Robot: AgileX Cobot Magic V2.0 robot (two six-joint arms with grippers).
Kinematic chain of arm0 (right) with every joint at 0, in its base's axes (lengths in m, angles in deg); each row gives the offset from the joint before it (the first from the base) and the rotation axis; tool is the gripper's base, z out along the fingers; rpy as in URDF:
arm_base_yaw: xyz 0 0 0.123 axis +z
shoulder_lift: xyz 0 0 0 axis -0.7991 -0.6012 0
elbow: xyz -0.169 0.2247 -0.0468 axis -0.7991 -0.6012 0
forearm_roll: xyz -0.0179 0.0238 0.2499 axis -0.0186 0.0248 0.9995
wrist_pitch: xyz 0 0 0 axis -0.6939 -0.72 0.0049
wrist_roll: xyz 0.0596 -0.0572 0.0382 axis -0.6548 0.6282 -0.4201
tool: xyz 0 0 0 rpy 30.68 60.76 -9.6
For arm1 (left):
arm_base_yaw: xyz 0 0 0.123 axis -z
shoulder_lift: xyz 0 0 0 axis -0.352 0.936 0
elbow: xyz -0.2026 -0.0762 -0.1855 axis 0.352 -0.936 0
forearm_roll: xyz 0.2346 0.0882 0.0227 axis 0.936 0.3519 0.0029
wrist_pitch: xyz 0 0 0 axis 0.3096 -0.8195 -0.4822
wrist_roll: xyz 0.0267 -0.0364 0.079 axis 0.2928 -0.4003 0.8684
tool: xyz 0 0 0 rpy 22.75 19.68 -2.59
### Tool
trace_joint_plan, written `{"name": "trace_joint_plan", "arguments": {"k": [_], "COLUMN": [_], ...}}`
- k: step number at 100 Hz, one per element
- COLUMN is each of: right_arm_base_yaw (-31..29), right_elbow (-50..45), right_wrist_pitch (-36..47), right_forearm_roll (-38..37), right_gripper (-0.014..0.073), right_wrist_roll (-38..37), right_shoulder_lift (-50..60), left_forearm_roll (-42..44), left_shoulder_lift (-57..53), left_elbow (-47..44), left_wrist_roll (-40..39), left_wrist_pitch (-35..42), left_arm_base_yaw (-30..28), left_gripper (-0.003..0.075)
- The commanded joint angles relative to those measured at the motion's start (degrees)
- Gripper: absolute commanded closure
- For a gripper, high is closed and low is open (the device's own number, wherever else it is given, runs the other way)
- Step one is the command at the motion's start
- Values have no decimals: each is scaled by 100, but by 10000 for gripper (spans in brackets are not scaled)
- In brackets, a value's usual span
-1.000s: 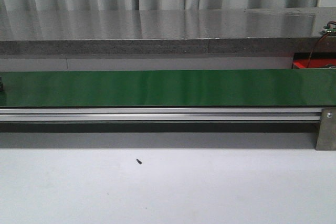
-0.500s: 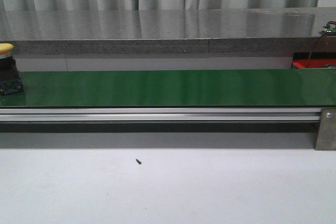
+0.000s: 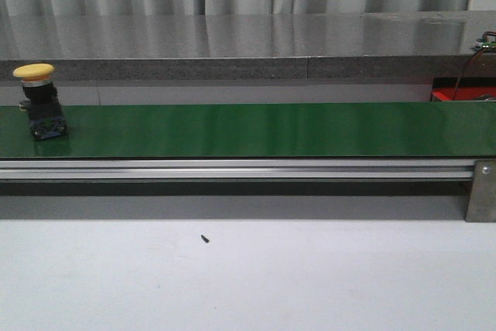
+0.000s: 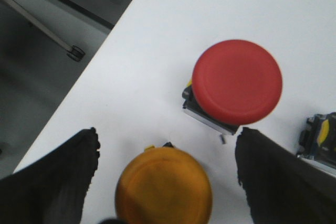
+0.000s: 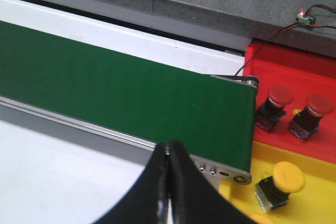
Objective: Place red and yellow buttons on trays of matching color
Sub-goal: 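Grasp a second yellow push-button on the table with the left gripper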
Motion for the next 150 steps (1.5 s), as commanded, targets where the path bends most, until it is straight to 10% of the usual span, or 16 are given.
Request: {"name": "trace_joint_plan", "arguments": {"k": [1,24,67,150], "right_arm_base_yaw": [18,18,18,18], "right_elbow": [141,141,141,141], "right_wrist_pitch": [385,385,385,385], "right_forearm_roll": [166,166,166,166], "right_gripper": [711,711,711,711], "right_wrist_roll": [28,28,28,28], "right_shoulder_lift": [-2,-2,-2,-2], "left_forearm_roll": [-36,-36,3,-307], "left_shoulder_lift": [-284,-214,-409,-2713], "left_elbow": [192,192,192,-473], "left_wrist_roll": [-6,-6,-6,-6], "left_wrist_pitch": [255,216,-97,-1412], "left_arm_base_yaw": [44,94,94,1574], "left_gripper": [186,211,587,597]}}
